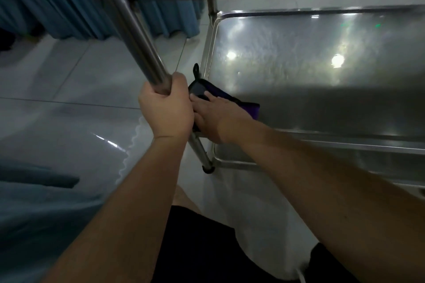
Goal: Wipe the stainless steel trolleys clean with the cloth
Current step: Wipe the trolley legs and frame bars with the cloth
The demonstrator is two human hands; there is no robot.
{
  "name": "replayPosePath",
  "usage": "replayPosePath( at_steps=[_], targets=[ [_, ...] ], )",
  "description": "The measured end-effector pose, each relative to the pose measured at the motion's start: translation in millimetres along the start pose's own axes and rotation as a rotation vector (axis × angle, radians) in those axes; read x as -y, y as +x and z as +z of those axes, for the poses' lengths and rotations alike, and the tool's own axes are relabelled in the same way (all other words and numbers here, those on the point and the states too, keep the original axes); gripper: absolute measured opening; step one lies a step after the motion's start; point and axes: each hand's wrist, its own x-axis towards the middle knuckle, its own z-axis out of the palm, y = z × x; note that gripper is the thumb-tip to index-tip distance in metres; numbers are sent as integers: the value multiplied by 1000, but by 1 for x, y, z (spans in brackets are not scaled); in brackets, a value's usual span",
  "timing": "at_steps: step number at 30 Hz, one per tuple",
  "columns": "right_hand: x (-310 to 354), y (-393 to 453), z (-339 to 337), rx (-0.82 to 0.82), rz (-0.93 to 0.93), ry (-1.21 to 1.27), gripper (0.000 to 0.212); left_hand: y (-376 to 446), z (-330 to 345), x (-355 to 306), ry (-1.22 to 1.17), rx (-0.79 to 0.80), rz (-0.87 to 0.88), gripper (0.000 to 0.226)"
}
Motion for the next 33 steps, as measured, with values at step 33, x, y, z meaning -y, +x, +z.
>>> replayPosePath(
  at_steps=[33],
  targets=[
    [-94, 98, -57, -202, 271, 55, 64, 0, -2, 4, -83, 82, 72, 23]
  ],
)
